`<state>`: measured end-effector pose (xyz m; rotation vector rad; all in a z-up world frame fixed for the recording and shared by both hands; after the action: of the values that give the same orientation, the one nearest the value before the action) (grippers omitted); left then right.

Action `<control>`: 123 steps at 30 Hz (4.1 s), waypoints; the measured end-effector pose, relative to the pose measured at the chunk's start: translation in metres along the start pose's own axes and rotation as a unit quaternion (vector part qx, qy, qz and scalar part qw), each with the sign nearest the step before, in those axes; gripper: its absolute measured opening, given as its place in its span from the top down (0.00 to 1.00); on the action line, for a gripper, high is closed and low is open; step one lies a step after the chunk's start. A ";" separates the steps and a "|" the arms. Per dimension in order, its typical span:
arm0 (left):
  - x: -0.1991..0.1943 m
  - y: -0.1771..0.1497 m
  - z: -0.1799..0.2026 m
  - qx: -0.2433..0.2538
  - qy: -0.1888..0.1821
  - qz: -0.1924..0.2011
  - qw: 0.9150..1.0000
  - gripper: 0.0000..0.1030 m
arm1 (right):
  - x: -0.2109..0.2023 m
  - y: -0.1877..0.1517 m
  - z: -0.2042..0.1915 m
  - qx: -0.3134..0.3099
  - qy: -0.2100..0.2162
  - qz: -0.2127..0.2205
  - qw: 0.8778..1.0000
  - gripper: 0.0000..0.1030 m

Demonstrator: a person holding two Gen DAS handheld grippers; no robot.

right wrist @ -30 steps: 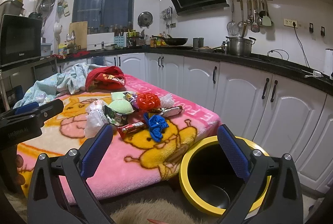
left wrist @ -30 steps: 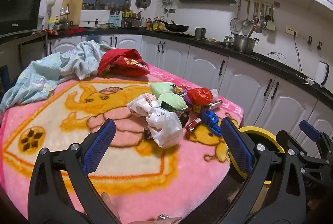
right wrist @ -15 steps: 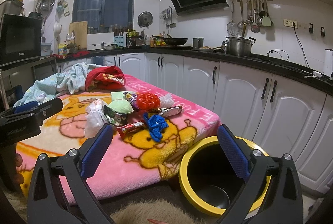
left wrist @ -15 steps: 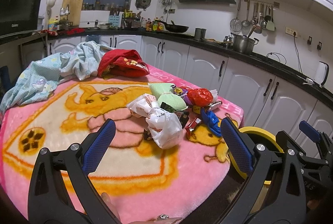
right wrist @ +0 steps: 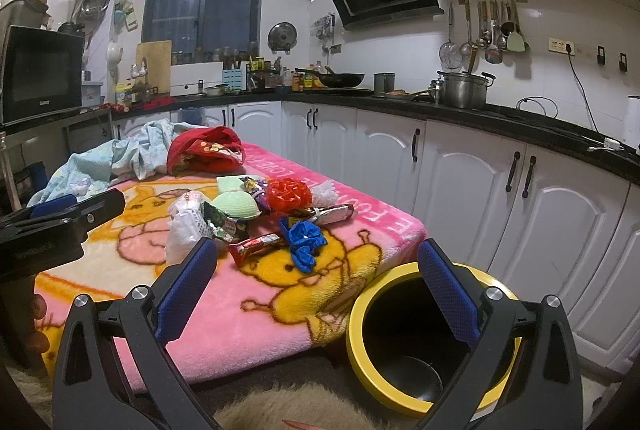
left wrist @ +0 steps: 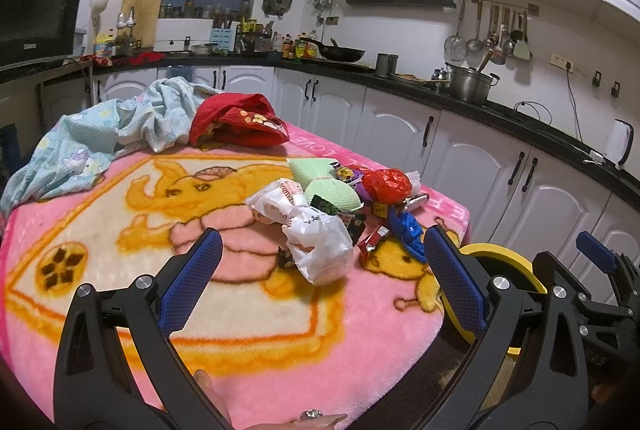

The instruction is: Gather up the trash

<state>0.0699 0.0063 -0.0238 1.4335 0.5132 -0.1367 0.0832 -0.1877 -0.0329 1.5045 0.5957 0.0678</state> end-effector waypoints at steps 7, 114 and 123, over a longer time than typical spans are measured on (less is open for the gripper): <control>0.012 0.002 -0.016 -0.023 0.007 -0.012 1.000 0.10 | 0.019 0.013 -0.009 -0.002 0.032 -0.021 0.999 0.06; 0.078 0.029 0.104 0.030 -0.122 -0.088 0.988 0.77 | 0.075 0.046 0.088 0.053 0.117 -0.098 0.987 0.96; 0.078 0.019 0.152 0.050 -0.164 -0.099 0.980 0.77 | 0.046 0.022 0.134 0.073 0.071 -0.112 0.988 0.96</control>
<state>0.1851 -0.1213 -0.0317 1.4205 0.3778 -0.5558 0.1844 -0.2891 -0.0330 1.5719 0.8975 -0.0444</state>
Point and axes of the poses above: each gripper's, at about its wrist camera, not at the fingertips, and x roughly the way its jaws point, z to its right, y to its top, the point moved 8 cm from there along x, roughly the way its jaws point, and after that the axes turned 12 degrees about y, right-handed, at the moved point
